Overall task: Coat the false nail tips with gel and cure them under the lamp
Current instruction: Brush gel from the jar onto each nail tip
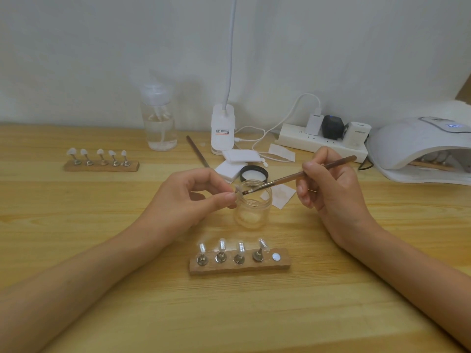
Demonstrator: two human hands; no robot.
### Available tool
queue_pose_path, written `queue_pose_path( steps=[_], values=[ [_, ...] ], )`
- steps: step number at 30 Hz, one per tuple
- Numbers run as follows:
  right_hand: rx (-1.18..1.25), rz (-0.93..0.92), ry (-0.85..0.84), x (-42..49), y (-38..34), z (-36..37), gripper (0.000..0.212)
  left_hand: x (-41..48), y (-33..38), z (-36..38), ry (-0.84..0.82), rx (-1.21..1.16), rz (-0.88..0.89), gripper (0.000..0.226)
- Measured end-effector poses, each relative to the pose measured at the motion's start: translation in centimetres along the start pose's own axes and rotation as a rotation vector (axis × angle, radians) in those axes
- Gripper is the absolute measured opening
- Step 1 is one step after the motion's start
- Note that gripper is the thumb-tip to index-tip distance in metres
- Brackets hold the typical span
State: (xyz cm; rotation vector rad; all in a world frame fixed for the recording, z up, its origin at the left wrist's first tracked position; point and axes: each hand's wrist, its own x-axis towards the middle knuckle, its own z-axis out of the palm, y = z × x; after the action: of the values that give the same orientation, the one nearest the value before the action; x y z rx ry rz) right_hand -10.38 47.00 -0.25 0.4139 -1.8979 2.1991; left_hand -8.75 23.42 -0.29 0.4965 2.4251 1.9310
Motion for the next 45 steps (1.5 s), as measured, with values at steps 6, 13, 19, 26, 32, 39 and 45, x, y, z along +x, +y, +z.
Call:
queue_pose_path(
  steps=[6, 13, 19, 26, 32, 39, 45],
  values=[
    [0.106, -0.021, -0.106, -0.03, -0.25, 0.26, 0.019, 0.03, -0.01, -0.05, -0.001, 0.011, 0.011, 0.023],
    [-0.022, -0.008, -0.001, 0.0, -0.09, 0.02, 0.026, 0.09, -0.13, 0.02, 0.01, 0.009, 0.021, 0.013],
    [0.094, -0.019, -0.083, 0.01, -0.3, 0.18, 0.021, 0.22, -0.54, -0.02, 0.015, 0.05, 0.054, 0.007],
    [-0.029, -0.012, -0.011, -0.03, -0.05, 0.0, 0.026, 0.3, -0.75, -0.14, 0.014, 0.051, 0.067, 0.009],
    [0.097, -0.015, -0.087, -0.02, -0.3, 0.12, 0.021, 0.21, -0.69, -0.16, 0.011, 0.058, 0.087, 0.006],
    [0.02, 0.025, -0.014, 0.09, -0.11, 0.01, 0.024, 0.25, -0.68, -0.14, 0.016, 0.072, 0.114, 0.005],
    [0.109, 0.047, -0.157, 0.09, -0.1, 0.23, 0.021, 0.34, -0.78, -0.2, 0.027, 0.078, 0.11, 0.01]
  ],
)
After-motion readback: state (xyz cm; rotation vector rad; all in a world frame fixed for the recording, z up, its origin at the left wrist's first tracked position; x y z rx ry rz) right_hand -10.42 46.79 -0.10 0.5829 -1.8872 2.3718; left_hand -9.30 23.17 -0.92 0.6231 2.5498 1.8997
